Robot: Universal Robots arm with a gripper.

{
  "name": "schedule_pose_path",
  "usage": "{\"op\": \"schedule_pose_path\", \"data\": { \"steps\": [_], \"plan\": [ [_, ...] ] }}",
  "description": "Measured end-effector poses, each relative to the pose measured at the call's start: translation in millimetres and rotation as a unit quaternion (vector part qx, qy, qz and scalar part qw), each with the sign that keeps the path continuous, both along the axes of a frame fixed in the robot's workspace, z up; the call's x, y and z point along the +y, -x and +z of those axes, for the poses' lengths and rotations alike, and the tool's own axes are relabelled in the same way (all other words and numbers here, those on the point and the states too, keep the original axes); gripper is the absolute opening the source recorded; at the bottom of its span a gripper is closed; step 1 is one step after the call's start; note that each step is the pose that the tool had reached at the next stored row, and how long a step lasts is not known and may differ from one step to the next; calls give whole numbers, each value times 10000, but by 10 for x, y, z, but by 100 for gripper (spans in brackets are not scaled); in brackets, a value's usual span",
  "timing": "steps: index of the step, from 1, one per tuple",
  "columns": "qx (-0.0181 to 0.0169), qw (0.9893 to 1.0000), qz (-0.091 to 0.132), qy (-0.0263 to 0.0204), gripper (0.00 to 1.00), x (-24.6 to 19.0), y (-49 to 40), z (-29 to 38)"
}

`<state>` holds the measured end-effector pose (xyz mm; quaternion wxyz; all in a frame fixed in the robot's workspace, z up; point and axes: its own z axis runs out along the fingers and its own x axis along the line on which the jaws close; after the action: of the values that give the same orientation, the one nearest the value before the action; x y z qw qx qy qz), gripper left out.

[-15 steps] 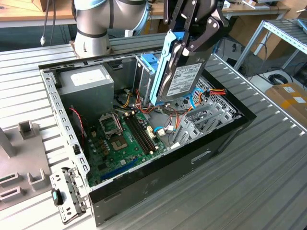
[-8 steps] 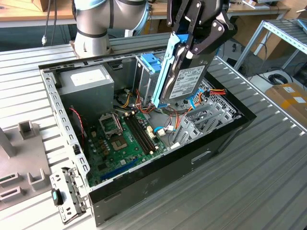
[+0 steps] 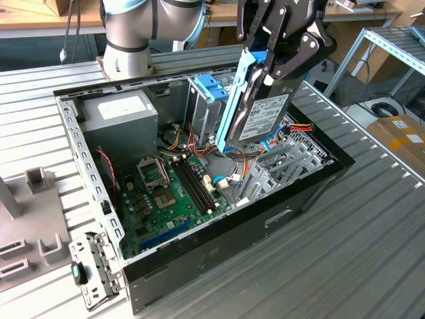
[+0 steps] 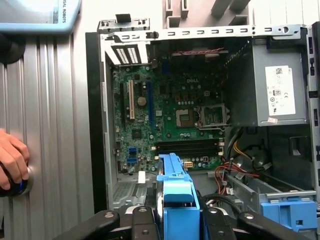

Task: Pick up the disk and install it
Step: 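Pick up the disk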

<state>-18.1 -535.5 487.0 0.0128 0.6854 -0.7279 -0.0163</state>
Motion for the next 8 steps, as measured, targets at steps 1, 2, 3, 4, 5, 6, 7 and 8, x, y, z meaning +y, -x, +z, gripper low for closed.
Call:
{"op": "schedule_pose_path", "data": {
  "steps": [1, 2, 3, 4, 5, 6, 7, 8],
  "plan": [
    [0, 10000, 0, 0, 37, -2, -6, 0],
    [0, 10000, 0, 1, 37, -4, -18, 0],
    [0, 10000, 0, 0, 37, -6, -26, -2],
    [0, 10000, 0, 0, 37, -8, -33, -2],
    [0, 10000, 0, 0, 37, -10, -46, -3],
    [0, 10000, 0, 0, 37, -12, -62, -5],
    [0, 10000, 0, 1, 37, -13, -79, -5],
    [0, 10000, 0, 0, 37, -14, -88, -6]
  ]
}}
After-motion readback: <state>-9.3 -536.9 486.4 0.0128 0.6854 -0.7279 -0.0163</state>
